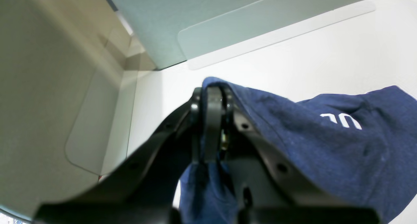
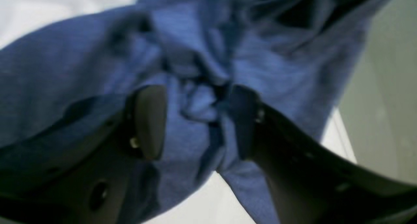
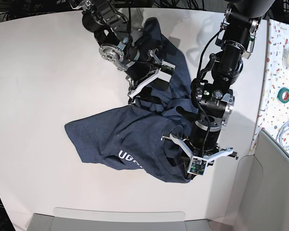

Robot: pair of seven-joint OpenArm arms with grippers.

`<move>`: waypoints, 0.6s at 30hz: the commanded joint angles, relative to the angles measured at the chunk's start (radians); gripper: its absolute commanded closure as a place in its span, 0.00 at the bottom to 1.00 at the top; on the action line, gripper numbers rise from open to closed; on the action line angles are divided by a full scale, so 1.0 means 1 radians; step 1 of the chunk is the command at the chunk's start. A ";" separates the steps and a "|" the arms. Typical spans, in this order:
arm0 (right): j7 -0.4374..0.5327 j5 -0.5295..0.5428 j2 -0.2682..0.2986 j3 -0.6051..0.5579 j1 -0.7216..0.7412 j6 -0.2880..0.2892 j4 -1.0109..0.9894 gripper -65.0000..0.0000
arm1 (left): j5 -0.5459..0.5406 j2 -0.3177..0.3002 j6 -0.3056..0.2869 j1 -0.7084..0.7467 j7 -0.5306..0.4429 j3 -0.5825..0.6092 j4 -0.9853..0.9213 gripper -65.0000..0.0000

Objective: Layout the t-shirt on the table in an organized manner, then fold the t-shirt properly
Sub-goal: 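Grasp the shirt with the right gripper beside the left gripper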

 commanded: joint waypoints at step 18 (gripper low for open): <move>-0.085 -0.313 -0.115 -0.040 0.101 -0.365 -0.194 0.49 | 0.009 0.031 0.001 0.015 -0.032 -0.009 0.017 1.00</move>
